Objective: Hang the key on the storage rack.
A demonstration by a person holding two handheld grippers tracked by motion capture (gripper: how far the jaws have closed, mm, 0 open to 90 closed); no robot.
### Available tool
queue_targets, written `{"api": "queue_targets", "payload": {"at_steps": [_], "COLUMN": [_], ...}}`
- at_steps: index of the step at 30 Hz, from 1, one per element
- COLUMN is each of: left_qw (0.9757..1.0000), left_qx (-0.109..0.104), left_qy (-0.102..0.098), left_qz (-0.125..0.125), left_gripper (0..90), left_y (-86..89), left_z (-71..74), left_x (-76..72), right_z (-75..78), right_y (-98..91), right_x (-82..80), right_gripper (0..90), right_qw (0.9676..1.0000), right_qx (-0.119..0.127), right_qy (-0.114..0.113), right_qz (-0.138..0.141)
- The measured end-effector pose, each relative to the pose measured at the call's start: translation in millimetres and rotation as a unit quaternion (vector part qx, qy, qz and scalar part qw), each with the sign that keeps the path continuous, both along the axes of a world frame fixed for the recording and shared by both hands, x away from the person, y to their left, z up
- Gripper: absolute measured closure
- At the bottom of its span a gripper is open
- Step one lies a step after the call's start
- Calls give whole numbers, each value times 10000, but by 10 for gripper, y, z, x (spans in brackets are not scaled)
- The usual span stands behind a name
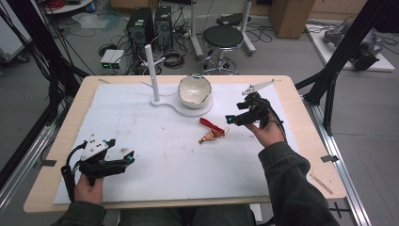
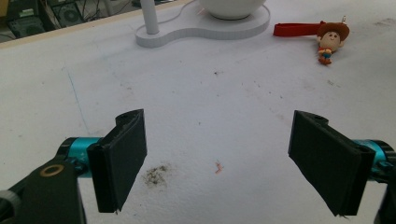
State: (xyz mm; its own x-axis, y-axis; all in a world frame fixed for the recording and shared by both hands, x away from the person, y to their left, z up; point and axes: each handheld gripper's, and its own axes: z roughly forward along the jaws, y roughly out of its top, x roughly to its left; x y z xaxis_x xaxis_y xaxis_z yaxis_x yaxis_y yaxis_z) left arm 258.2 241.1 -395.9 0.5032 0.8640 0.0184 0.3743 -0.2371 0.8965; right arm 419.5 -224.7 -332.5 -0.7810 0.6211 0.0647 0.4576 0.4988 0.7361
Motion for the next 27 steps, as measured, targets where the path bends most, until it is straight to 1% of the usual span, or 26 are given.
{"api": "queue_targets", "payload": {"at_steps": [1, 3, 4, 6, 9, 10, 11, 13, 14, 18, 19, 20, 21, 25, 26, 27], "left_qw": [10000, 10000, 10000, 10000, 10000, 10000, 10000, 10000, 10000, 10000, 10000, 10000, 10000, 10000, 10000, 10000], "left_qx": [-4, 11, -12, 16, -11, -11, -22, -24, -13, -19, -26, -39, -20, -41, -46, -43], "left_qy": [5, 0, 2, 11, -2, -2, 5, 14, 8, 13, 5, 9, 18, 7, 7, 4], "left_qz": [-19, -15, -7, -17, 11, 11, 19, 14, 5, 12, 16, 9, 10, 9, 15, 18], "left_gripper": [198, 198, 198, 198, 198, 198, 197, 198, 198, 198, 198, 198, 198, 198, 198, 198], "left_y": [1, 0, -5, 1, 9, 9, 13, 16, 19, 21, 23, 24, 27, 24, 23, 23], "left_z": [1, 2, -1, 0, -1, -1, -3, -3, -3, -6, -8, -8, -8, -8, -8, -8], "left_x": [1, 2, 3, 3, 2, 2, 1, 3, 6, 9, 11, 12, 13, 11, 10, 10], "right_z": [1, 2, -1, -16, -80, -80, -141, -159, -198, -252, -290, -290, -321, -375, -413, -432], "right_y": [66, 90, 169, 218, 284, 284, 329, 344, 373, 414, 448, 448, 475, 515, 541, 547], "right_x": [52, 72, 123, 159, 215, 215, 263, 276, 313, 359, 376, 376, 390, 413, 428, 439], "right_gripper": [233, 248, 269, 298, 325, 325, 334, 336, 360, 377, 394, 394, 412, 438, 446, 446], "right_qw": [9999, 9999, 9997, 9995, 9992, 9992, 9987, 9985, 9981, 9977, 9971, 9971, 9966, 9959, 9950, 9946], "right_qx": [-104, -144, -241, -279, -336, -336, -441, -468, -485, -531, -571, -571, -644, -706, -760, -804], "right_qy": [41, 62, 79, 78, 194, 194, 246, 270, 370, 405, 481, 481, 486, 528, 619, 621], "right_qz": [7, 38, 50, 98, 99, 99, 121, 111, 130, 133, 155, 155, 168, 190, 201, 226]}}
